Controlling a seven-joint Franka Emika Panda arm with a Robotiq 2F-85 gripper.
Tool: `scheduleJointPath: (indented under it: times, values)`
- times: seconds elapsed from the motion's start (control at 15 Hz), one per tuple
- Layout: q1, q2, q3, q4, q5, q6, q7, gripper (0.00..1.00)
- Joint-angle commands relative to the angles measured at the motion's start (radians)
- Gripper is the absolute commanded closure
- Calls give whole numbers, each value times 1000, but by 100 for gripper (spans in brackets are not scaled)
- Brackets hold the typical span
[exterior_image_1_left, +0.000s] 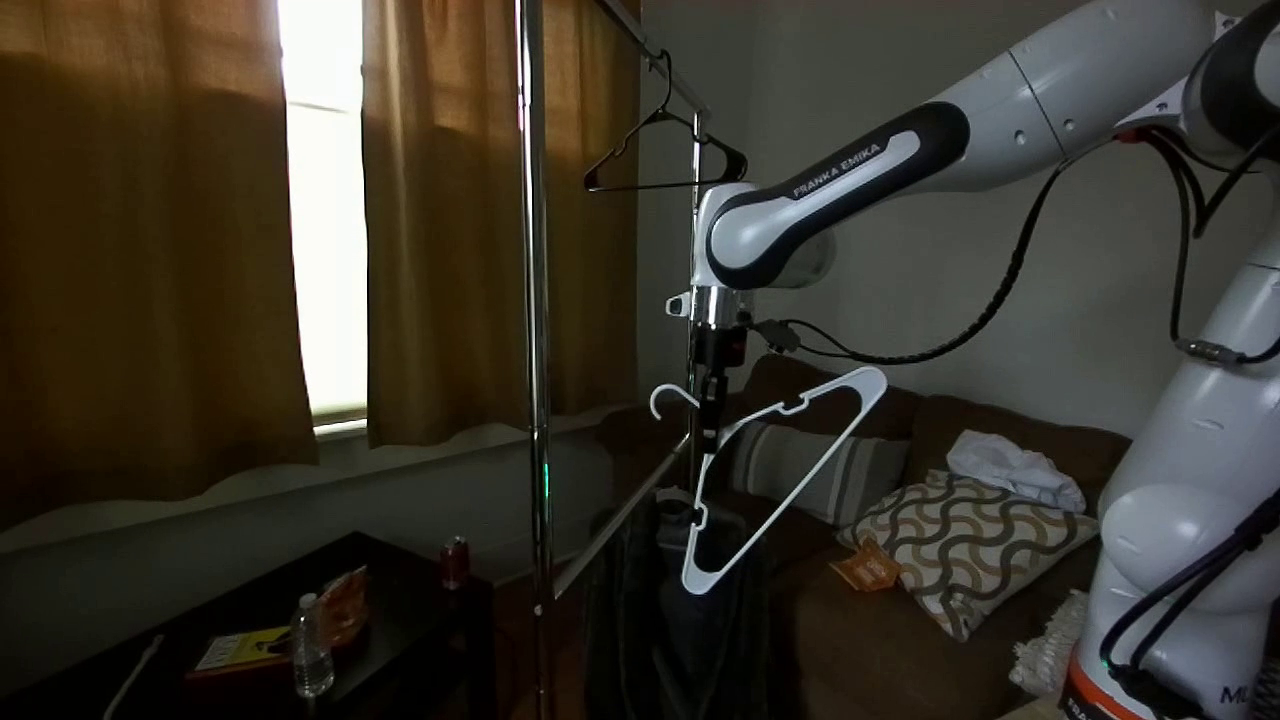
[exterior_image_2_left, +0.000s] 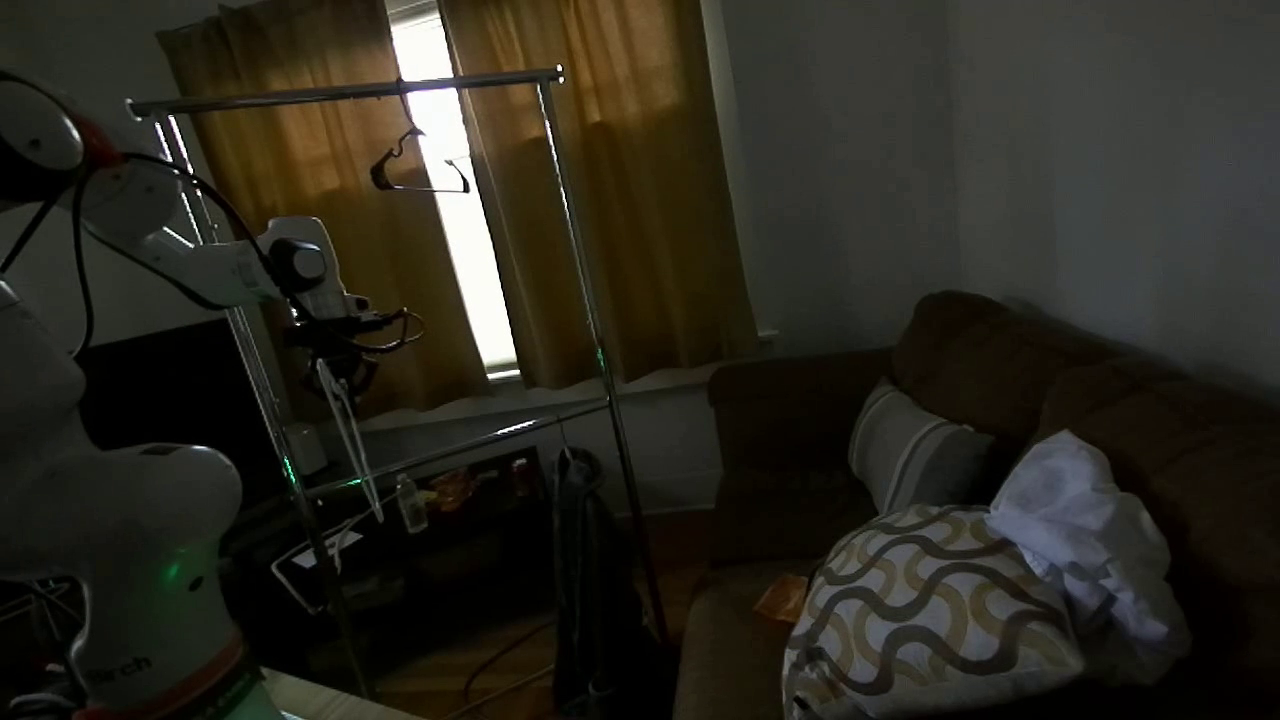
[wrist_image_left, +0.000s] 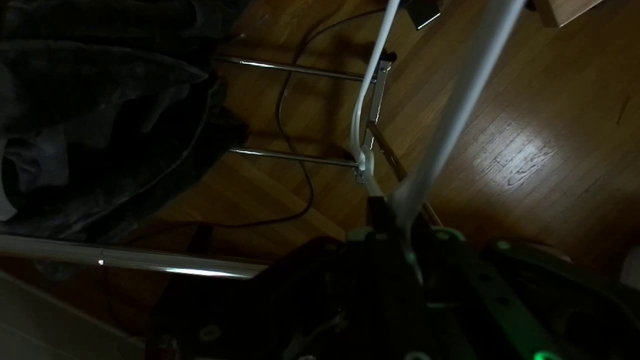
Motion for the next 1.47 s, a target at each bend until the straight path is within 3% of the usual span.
scheduleJointPath:
  times: [0.0, 0.07, 0.13, 0.47, 1.0, 1.4]
  values:
    - [-6, 0, 5, 2, 1, -2, -1, 92]
    - [-6, 0, 5, 2, 1, -2, -1, 92]
    - [-7, 23, 10, 8, -6, 2, 10, 98]
    - [-10, 145, 28, 27, -20, 68, 17, 98]
    - [-36, 343, 55, 55, -90, 301, 51, 98]
    - [-55, 434, 68, 86, -147, 399, 26, 98]
